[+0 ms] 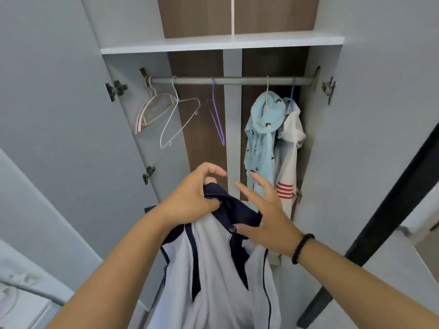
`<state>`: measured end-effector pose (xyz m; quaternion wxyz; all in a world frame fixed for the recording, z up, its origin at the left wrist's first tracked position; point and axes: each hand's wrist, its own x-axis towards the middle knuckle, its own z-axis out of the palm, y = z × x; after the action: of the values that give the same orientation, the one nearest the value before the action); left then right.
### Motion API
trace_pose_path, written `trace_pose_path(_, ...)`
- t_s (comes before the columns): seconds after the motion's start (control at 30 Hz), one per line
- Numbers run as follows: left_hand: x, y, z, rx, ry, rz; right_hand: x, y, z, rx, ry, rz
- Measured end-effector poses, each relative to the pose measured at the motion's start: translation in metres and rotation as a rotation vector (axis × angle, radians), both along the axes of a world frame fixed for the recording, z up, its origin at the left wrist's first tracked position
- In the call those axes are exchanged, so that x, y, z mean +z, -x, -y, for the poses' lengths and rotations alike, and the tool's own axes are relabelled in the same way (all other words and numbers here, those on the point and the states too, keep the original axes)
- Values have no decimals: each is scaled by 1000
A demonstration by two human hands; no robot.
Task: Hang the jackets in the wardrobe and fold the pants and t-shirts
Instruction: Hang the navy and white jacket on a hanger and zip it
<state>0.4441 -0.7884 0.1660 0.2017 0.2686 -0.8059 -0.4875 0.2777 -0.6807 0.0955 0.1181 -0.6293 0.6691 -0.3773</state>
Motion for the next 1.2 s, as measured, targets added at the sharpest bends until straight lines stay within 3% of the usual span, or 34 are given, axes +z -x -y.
trace_pose_path(0.1,-10,-5,36,-63,38,52,-7,-21,52,47,2,-23)
trace_pose_path(0.33,-41,-66,143,-1,11,262,-10,-72,149,-6,-138,438)
trace_pose_path(0.47,-73,-82,182,-41,131,483,0,-92,186,-62,-54,579)
trace_pose_path(0.53,-94,-90,193,9,90,500,8,-97,197,-110,32,668)
trace_pose_path(0.7,-117,-104,218,262,-180,202,36,-87,217,-232,175,811)
trace_pose_path(0.93,-92,-81,252,323,-248,-135,49,-33,245,-420,307,931)
trace_pose_path(1.2,-66,-42,276,404,-551,-315,1,29,275,-527,117,627)
